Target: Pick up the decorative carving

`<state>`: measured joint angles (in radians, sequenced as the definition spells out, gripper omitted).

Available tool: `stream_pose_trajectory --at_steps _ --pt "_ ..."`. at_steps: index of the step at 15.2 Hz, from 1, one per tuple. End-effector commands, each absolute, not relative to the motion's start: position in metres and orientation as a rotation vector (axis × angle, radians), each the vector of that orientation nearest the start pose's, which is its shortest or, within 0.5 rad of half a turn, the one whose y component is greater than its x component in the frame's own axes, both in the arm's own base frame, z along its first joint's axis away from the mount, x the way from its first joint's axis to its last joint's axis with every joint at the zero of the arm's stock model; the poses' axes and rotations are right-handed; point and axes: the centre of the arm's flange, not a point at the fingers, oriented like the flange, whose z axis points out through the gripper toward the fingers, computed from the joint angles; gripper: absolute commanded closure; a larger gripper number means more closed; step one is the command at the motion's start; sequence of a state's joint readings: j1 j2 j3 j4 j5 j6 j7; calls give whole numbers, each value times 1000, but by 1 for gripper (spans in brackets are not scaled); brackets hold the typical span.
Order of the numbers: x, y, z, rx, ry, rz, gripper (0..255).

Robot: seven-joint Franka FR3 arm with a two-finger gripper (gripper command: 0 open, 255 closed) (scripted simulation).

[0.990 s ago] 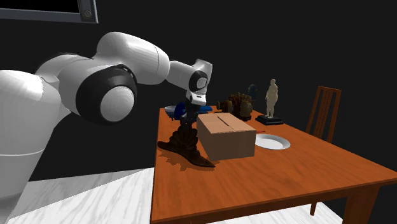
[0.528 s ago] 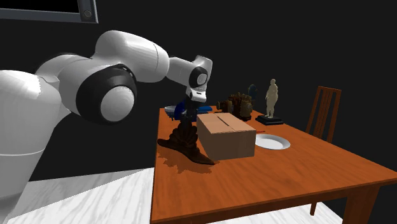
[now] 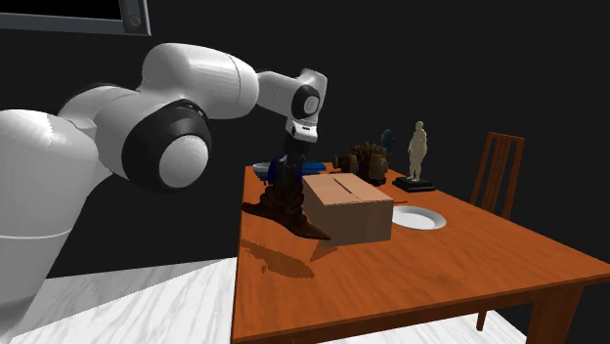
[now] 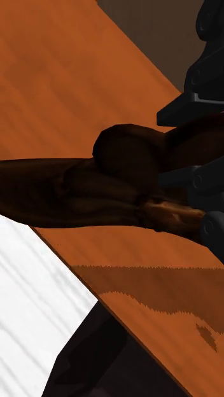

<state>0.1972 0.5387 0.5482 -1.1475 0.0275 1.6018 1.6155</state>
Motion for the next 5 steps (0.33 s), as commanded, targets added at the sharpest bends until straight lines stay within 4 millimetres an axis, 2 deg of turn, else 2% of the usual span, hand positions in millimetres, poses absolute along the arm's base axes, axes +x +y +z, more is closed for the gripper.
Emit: stream_pose_trajectory --at_steps 1,3,5 --pt "568 396 538 -2683 1353 422 255" --pt "568 396 549 -2683 1353 422 255" --pt "568 396 549 -2683 1353 422 255"
